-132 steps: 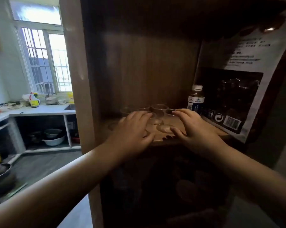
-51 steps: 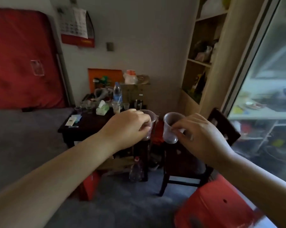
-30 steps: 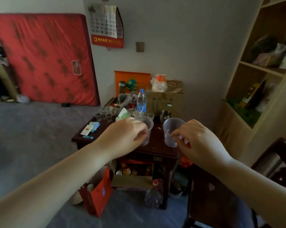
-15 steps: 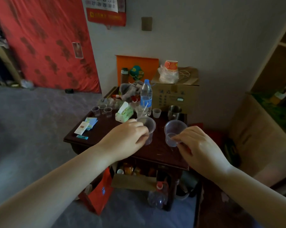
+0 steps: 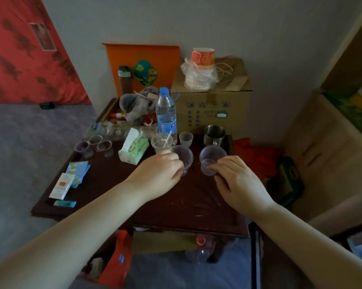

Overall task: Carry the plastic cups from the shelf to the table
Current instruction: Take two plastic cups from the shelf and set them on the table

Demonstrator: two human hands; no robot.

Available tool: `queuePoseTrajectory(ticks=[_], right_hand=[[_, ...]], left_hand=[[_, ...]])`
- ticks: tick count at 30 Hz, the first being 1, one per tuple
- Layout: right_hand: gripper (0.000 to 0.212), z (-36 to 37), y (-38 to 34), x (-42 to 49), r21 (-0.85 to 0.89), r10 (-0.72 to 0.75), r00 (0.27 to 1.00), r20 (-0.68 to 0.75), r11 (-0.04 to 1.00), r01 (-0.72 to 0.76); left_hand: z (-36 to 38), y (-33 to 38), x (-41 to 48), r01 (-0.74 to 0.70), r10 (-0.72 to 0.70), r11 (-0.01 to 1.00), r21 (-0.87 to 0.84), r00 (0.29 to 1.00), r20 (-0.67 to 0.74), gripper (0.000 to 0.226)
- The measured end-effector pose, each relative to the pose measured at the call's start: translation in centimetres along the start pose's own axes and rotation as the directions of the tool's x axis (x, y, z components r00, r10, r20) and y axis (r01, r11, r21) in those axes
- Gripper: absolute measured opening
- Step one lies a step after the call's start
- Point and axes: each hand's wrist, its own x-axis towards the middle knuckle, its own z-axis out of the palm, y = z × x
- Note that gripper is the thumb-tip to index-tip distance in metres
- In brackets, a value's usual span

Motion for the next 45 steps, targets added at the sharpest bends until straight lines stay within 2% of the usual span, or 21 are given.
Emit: queuePoseTrajectory(ticks=[4,10,21,26,36,45], right_hand=[[0.029,1.8,3.3,1.1,0.001,0.059,0.996,0.072,0.998,-0.06],[0.028,4.7,9.2,2.8,0.012,0.134,0.971,0.197,0.99,-0.139],[0.033,11.9,18.2,5.0,0.064,0.107,0.928,0.358,0.988,-0.139],[0.04,14.8,20.2,5.3,0.123,0.09,0.912,0.399,0.981,-0.151],[0.043,17.8,22.3,5.2,0.14,0.086,0.903,0.422,0.977,-0.159],[0.048,19.4,22.7,4.9,0.152,0.064,0.892,0.448,0.977,-0.147]], left_hand=[[3.3,-1.7,3.6,-0.001,0.004,0.999,-0.037,0.997,0.077,0.02],[8.9,-3.1,7.5,0.097,-0.089,0.994,-0.044,0.983,0.163,0.018],[16.8,-6.0,13.7,0.286,-0.268,0.958,-0.017,0.915,0.302,0.023],[19.4,-7.6,14.8,0.338,-0.31,0.94,-0.041,0.901,0.302,0.023],[23.1,-9.3,15.7,0.329,-0.318,0.944,0.004,0.911,0.261,0.025],[24.6,-9.3,16.1,0.343,-0.334,0.939,0.034,0.881,0.335,0.03]])
